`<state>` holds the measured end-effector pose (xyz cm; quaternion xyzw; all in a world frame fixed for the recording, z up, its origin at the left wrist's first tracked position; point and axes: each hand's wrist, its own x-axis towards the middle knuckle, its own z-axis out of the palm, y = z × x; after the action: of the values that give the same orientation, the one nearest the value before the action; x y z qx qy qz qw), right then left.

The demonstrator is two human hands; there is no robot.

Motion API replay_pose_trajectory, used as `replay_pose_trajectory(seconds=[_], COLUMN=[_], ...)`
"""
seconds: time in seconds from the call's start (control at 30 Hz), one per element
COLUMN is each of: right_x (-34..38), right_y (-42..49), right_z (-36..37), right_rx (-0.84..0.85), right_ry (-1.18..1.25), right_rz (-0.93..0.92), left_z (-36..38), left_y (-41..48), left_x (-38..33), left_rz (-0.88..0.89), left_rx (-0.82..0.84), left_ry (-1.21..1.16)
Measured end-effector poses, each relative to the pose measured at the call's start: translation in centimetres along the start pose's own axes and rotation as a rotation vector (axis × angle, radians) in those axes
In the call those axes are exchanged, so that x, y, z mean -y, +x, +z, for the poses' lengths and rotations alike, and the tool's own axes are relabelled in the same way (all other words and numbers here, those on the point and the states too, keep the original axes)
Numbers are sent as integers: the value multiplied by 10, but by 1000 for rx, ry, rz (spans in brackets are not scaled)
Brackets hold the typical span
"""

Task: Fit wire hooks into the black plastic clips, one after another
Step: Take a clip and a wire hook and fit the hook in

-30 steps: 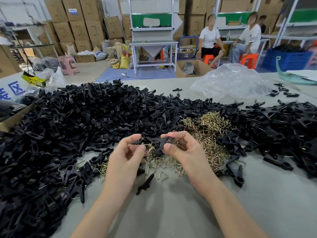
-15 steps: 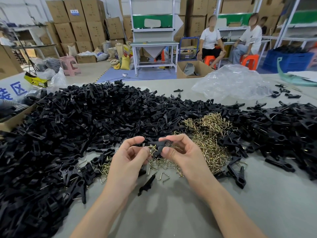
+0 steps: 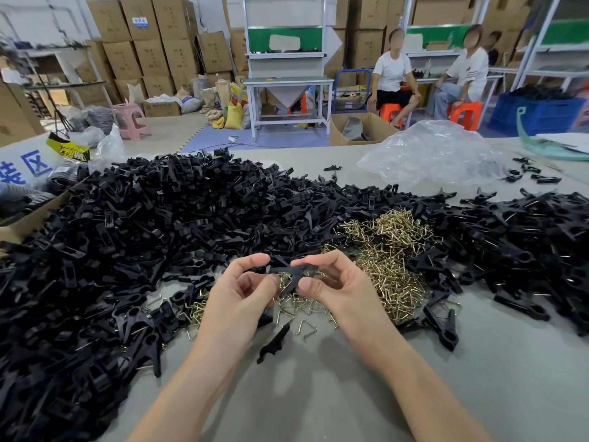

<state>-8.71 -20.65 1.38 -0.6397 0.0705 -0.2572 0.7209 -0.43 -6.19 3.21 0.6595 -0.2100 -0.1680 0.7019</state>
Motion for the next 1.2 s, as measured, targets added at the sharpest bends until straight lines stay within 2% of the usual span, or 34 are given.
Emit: replay_pose_trajectory(seconds=[0.2, 0.33, 0.43, 0.57, 0.67, 0.93, 1.03, 1.2], right_x=[-3, -9, -12, -13, -12, -9, -10, -15], right_y=[-5, -10, -10, -11, -11, -15, -15, -14], right_z=[9, 19, 26, 30, 30, 30, 31, 30], right_rx=[5, -5, 20, 44, 84, 117, 121, 122], right_ry=[-216, -607, -764, -790, -774, -777, -776, -835], right_rz=[-40, -301, -435, -426, -383, -351, -363, -427], left_z=[9, 14, 22, 27, 24, 27, 25, 14], left_y=[-1, -3, -7, -7, -6, -4, -3, -1], left_x=[4, 8, 3, -3, -7, 0, 4, 15], left_rz=[-126, -116, -145, -336, -423, -344, -291, -182], left_rx=[-36, -33, 28, -29, 10, -67, -64, -6], left_ry=[-30, 20, -78, -303, -438, -283, -234, -10])
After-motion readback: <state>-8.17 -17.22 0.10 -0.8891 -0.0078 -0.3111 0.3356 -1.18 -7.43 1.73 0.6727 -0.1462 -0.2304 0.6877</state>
